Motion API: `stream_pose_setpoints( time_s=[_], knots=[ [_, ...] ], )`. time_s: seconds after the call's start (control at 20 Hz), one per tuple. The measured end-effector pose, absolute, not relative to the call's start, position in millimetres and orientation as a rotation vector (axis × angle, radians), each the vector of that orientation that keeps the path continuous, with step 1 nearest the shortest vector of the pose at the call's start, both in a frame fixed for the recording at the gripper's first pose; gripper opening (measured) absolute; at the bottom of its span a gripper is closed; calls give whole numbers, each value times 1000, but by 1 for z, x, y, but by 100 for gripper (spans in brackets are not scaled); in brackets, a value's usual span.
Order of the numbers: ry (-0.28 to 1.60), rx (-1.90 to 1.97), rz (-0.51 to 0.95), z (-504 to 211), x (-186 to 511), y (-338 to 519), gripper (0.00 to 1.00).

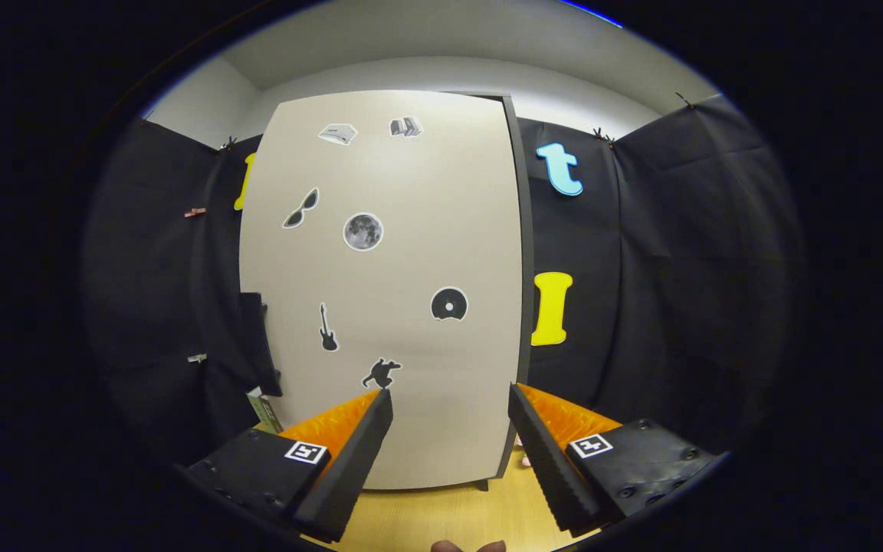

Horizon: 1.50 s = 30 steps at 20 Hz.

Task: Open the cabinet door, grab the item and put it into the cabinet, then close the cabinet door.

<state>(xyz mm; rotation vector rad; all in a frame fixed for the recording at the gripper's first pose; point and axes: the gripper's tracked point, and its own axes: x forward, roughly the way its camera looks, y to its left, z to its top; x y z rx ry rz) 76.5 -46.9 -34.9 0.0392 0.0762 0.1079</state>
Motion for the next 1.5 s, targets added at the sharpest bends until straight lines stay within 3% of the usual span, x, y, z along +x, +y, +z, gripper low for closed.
stream_pose_setpoints(
  time_s=[0.7,1.5],
  knots=[
    [19,11,223,-28,37,-32,98],
    [31,83,222,-28,29,-39,98]
  ],
)
